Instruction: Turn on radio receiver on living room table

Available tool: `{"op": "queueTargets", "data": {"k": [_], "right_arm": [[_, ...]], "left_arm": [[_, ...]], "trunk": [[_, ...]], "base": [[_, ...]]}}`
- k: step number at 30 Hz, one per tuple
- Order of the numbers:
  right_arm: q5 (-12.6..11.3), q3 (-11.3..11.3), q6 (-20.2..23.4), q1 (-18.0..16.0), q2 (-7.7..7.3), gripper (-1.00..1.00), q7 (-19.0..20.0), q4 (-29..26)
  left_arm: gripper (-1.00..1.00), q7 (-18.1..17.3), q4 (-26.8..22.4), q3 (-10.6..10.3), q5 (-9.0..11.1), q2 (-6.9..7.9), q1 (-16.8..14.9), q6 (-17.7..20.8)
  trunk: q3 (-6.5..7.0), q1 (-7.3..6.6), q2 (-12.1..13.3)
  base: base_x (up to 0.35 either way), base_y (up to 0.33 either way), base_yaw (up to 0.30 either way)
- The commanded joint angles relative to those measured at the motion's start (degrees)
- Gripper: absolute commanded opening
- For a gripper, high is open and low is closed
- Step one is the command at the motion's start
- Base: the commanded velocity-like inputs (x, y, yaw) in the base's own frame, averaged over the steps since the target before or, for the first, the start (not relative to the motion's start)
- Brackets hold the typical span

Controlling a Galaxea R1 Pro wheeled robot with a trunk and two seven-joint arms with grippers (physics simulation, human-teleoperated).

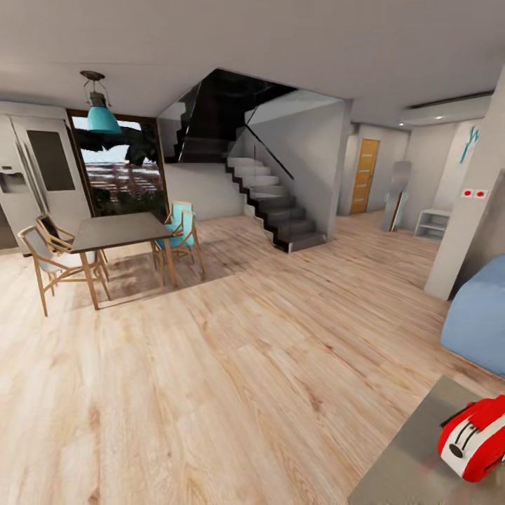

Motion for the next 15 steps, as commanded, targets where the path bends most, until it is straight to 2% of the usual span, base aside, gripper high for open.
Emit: {"op": "queueTargets", "data": {"k": [1,15], "right_arm": [[0.0,0.0,0.0,0.0,0.0,1.0,0.0,0.0],[0.0,0.0,0.0,0.0,-0.05,1.0,0.0,0.0]], "left_arm": [[1.0,0.0,0.0,0.0,0.0,0.0,0.0,0.0],[1.0,0.0,0.0,0.0,0.0,0.0,0.0,0.0]], "trunk": [[0.03,0.0,0.0],[0.4,0.0,0.0]], "base": [[0.0,0.0,-0.281],[0.0,0.0,-0.281]]}}
